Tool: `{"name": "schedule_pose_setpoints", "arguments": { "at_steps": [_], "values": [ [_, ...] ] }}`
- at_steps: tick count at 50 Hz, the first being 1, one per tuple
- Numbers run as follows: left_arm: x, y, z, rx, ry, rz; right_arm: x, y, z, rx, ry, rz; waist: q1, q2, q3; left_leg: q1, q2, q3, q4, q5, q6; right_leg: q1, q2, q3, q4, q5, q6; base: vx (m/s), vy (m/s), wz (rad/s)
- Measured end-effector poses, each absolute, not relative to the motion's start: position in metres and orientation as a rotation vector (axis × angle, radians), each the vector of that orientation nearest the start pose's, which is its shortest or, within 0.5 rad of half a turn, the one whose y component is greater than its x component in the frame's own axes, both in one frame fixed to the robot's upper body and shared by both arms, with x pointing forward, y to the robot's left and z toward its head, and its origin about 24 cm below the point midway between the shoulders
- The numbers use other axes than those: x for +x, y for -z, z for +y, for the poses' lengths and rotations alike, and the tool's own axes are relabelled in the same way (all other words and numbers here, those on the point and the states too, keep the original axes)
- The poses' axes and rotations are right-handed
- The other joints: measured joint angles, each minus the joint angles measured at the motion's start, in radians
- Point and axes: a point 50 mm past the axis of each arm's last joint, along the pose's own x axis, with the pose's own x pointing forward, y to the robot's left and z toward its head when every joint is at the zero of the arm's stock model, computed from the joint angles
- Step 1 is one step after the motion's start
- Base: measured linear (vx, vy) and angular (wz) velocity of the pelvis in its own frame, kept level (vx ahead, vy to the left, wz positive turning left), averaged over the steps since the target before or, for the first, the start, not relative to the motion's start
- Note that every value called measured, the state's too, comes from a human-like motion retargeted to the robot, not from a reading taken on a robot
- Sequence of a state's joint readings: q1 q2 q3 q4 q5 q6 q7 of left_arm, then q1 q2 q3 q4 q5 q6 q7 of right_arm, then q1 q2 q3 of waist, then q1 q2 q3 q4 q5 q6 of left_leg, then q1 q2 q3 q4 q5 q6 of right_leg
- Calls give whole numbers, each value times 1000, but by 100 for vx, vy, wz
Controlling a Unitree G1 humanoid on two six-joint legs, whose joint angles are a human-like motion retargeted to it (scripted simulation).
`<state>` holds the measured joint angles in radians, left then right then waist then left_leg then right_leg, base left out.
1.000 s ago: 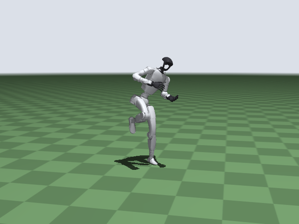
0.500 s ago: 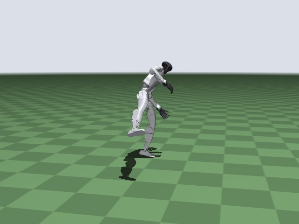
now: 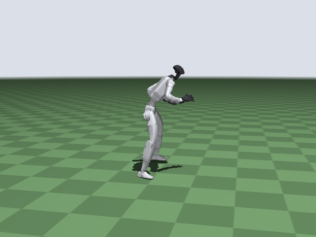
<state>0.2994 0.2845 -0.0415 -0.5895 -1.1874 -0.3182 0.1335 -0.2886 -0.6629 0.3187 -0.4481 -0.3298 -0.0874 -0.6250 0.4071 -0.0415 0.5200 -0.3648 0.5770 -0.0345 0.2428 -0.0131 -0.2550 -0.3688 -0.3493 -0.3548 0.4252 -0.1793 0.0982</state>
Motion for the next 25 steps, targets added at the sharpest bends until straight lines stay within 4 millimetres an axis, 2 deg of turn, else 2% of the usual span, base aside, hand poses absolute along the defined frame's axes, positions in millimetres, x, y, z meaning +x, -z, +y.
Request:
{"name": "schedule_pose_setpoints", "arguments": {
  "at_steps": [2,4,7,11,13,15,16,17,18,20,21,22,23,25],
  "values": [
    [183,-157,177,-1002,276,-489,230,-225,-145,-628,161,-1068,-86,34,0,55,-21,106,-44,46,-7,-37,-23,48,22,-11,16,-15,-19,-74],
    [179,-183,163,-951,431,-574,224,-235,-146,-597,181,-1118,-203,46,0,93,-57,221,-75,91,-7,-77,-52,91,22,-22,15,-15,-13,-71],
    [173,-225,144,-805,631,-744,218,-243,-152,-535,230,-1157,-388,82,-2,148,-80,338,-107,149,-7,-110,-47,152,-17,-13,9,-10,-13,-106],
    [168,-272,121,-362,770,-1005,217,-245,-165,-458,310,-1150,-629,96,-24,206,-91,423,-93,200,-7,-152,-13,254,-71,12,42,1,-13,-144],
    [168,-293,105,-100,803,-1141,212,-246,-173,-404,328,-1149,-747,90,-32,209,-93,451,-36,202,-7,-203,-10,303,-20,-1,92,10,-12,-145],
    [171,-318,85,78,812,-1279,214,-242,-174,-397,351,-1130,-820,110,-21,302,-70,510,-81,251,-7,-107,66,343,-235,62,43,13,-14,-197],
    [173,-333,70,213,801,-1375,210,-242,-176,-382,347,-1137,-866,114,-20,305,-56,518,-52,251,-7,-128,80,355,-197,51,63,16,-14,-172],
    [175,-351,55,342,769,-1469,207,-242,-177,-376,343,-1141,-907,120,-17,321,-44,529,-39,258,-7,-126,99,369,-202,53,68,18,-13,-139],
    [180,-371,38,457,713,-1550,205,-240,-176,-387,340,-1137,-940,131,-10,360,-33,543,-59,277,-7,-78,127,384,-292,81,42,19,-12,-138],
    [200,-416,-2,744,500,-1656,198,-239,-177,-389,343,-1153,-1006,152,-6,395,-23,561,-72,304,-2,-48,157,404,-358,103,30,20,-9,-105],
    [223,-435,-20,908,326,-1643,195,-239,-177,-374,350,-1166,-1039,148,-3,407,-29,567,-74,318,3,-43,157,414,-364,103,26,17,-6,-65],
    [247,-454,-31,1085,132,-1603,193,-240,-176,-364,356,-1180,-1073,148,-1,417,-33,572,-76,331,7,-38,159,424,-370,104,22,15,-5,-49],
    [278,-468,-31,1272,-86,-1497,192,-242,-174,-363,363,-1200,-1109,156,-1,422,-36,574,-77,343,10,-36,161,431,-374,103,18,18,-3,-36],
    [326,-476,-19,1620,-373,-1155,183,-253,-174,-340,359,-1283,-1172,184,-10,390,-28,560,-24,337,7,-100,161,430,-250,44,58,20,-2,-28]
  ]
}}
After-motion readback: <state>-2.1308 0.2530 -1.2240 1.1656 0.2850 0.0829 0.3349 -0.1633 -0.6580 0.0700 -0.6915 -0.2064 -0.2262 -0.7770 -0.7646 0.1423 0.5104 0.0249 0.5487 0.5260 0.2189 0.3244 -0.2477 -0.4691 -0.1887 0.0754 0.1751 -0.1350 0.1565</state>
